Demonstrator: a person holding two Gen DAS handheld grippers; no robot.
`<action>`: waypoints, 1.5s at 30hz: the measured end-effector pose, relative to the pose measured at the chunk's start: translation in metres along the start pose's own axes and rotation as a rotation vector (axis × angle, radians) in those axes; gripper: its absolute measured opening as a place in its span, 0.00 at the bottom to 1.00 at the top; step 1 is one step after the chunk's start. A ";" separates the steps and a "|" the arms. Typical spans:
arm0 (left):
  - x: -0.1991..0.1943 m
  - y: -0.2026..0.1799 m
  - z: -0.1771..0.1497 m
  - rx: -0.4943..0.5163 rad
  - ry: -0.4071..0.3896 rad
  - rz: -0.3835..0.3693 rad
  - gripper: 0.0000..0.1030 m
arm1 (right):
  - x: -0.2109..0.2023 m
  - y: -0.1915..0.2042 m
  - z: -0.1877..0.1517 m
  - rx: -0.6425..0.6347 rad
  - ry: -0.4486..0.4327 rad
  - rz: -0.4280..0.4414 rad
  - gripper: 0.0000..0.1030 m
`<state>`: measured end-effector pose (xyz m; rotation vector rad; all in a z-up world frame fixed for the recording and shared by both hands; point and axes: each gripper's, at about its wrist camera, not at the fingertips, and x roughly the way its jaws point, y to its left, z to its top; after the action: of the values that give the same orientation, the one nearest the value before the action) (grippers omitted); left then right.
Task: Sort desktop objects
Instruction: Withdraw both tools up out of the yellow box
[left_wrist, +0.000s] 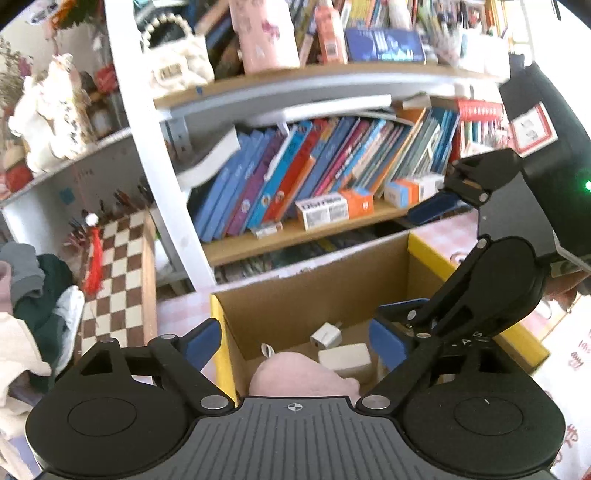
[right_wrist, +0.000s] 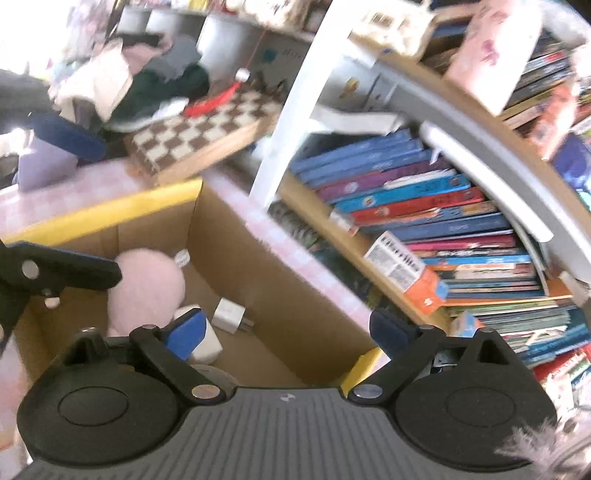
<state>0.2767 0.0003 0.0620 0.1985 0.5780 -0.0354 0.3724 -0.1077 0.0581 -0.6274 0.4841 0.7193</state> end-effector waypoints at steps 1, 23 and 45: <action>-0.006 0.001 -0.001 -0.006 -0.011 0.003 0.89 | -0.007 0.000 -0.001 0.011 -0.018 -0.007 0.94; -0.094 -0.003 -0.050 -0.060 -0.108 0.038 0.92 | -0.130 0.053 -0.039 0.299 -0.257 -0.131 0.98; -0.142 -0.004 -0.133 -0.147 0.032 0.015 0.93 | -0.176 0.134 -0.119 0.531 -0.038 -0.241 1.00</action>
<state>0.0855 0.0194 0.0299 0.0608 0.6082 0.0246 0.1363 -0.1881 0.0311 -0.1671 0.5275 0.3490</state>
